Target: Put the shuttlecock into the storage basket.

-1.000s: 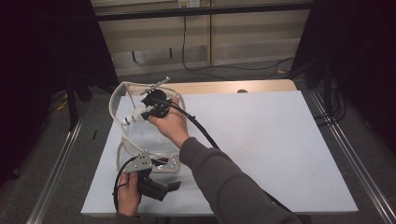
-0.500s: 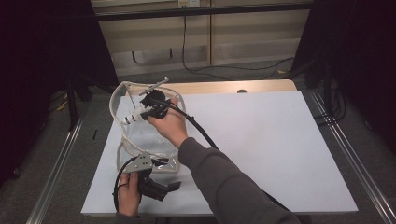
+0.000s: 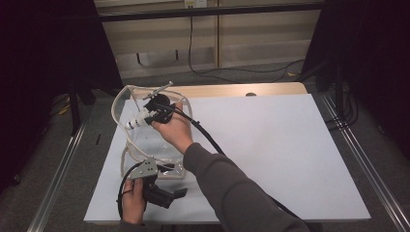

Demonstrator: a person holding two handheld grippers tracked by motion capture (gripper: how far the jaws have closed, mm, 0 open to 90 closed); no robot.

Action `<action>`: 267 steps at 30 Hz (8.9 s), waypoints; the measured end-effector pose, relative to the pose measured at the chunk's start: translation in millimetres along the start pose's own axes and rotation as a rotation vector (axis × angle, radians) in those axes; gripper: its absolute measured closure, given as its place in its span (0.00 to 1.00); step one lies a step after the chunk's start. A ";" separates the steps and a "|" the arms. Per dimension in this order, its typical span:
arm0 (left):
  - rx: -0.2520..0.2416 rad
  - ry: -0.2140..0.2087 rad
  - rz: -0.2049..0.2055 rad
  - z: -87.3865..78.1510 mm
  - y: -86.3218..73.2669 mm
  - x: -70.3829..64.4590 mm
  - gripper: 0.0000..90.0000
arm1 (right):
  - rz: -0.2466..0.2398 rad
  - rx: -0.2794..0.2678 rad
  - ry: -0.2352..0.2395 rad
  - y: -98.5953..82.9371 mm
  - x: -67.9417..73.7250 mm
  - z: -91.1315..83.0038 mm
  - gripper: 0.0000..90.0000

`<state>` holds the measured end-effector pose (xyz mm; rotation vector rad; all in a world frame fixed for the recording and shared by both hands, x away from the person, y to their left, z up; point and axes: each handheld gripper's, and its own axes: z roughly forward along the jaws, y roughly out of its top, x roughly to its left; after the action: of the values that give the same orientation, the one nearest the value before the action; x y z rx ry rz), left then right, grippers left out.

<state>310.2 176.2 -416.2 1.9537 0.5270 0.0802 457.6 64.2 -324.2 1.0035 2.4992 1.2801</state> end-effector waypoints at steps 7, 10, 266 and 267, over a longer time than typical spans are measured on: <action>0.002 -0.001 0.002 -0.4 -0.1 0.1 0.03 | -0.003 0.012 -0.020 -1.6 -1.6 4.4 0.98; 0.002 -0.002 0.002 -0.3 -0.2 0.0 0.03 | -0.010 0.019 -0.032 -2.4 -2.0 6.3 0.98; 0.024 0.002 0.019 -0.3 -1.1 -0.3 0.04 | -0.068 -0.023 0.177 -54.8 -26.8 -140.0 0.04; 0.022 0.001 0.019 -0.2 -1.2 -0.2 0.04 | -0.064 -0.026 0.176 -56.4 -29.1 -141.0 0.04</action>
<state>309.6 176.7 -417.1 1.9801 0.5121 0.0878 392.7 -70.4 -284.5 0.8305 2.6117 1.4351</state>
